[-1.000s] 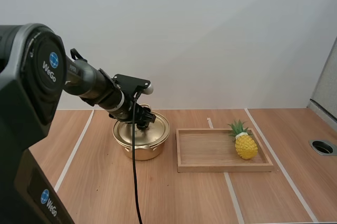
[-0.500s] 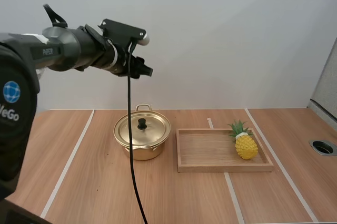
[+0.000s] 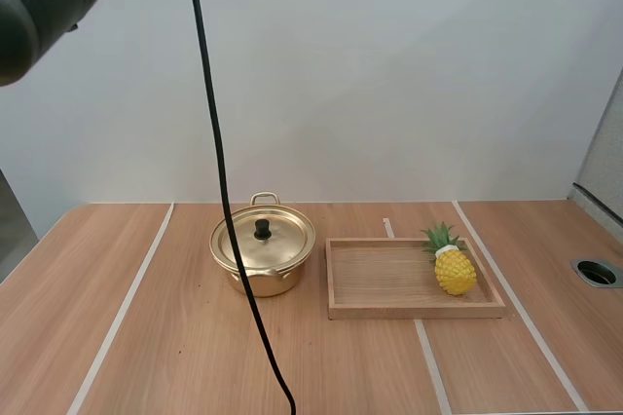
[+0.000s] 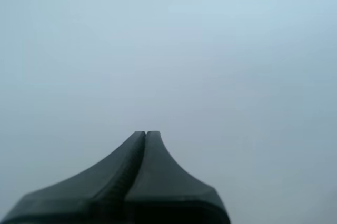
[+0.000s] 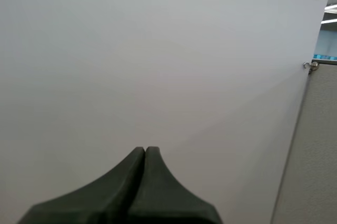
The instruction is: Open the pot, put the grape inside, and close it
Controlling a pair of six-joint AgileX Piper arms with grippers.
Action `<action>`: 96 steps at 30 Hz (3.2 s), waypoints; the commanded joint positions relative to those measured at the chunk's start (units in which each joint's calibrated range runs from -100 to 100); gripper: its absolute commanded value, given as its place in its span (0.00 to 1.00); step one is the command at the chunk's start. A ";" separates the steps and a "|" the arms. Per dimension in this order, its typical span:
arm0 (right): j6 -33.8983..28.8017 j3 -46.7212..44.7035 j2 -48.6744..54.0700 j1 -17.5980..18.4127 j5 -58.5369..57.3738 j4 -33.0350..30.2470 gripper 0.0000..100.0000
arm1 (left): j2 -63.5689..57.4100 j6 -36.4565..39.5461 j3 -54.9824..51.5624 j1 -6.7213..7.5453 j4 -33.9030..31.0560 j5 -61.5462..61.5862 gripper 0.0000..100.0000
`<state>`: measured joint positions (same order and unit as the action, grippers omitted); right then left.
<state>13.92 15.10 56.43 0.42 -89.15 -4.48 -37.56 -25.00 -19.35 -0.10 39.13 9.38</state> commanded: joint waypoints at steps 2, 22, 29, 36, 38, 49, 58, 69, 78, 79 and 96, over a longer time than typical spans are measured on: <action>-0.48 -0.43 0.02 -0.31 3.66 2.11 0.00 | -6.30 1.02 0.54 -0.04 0.91 -1.00 0.00; -0.48 -38.65 17.77 -0.31 38.80 6.69 0.00 | -35.53 3.04 -20.08 -1.23 0.91 -14.04 0.00; -0.48 -48.78 26.71 -0.31 45.73 7.27 0.00 | -46.83 2.93 -31.21 -1.23 0.91 -16.27 0.00; -0.48 -56.04 37.43 -0.18 45.85 7.15 0.00 | -58.46 2.93 -36.69 -1.23 -0.29 -8.29 0.00; -0.48 -57.12 38.75 -0.07 44.17 6.91 0.00 | -60.27 2.93 -37.44 -1.23 -0.38 -5.07 0.00; -1.85 -58.66 43.57 -0.07 32.22 6.81 0.00 | -62.44 3.31 -39.98 -1.47 -1.19 4.31 0.00; -1.85 -74.58 43.57 -0.07 42.56 3.88 0.00 | -62.44 4.32 -53.32 -1.49 -3.18 1.71 0.00; -1.85 -102.68 42.98 0.25 71.26 -0.15 0.00 | -62.44 0.66 -78.64 -1.35 -6.74 -14.09 0.00; -1.85 -108.00 42.98 0.25 51.10 -0.15 0.00 | -62.44 0.66 -80.65 -1.35 -6.74 1.67 0.00; -1.85 -108.00 42.98 0.25 51.10 -0.15 0.00 | -62.44 0.66 -80.65 -1.35 -6.74 3.47 0.00; -1.85 -110.81 43.09 0.25 52.96 -0.06 0.00 | -62.44 0.66 -80.65 -1.42 -7.23 6.80 0.00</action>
<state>12.28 -94.30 99.40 0.64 -37.79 -4.20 -99.77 -24.14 -99.94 -1.49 32.79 16.07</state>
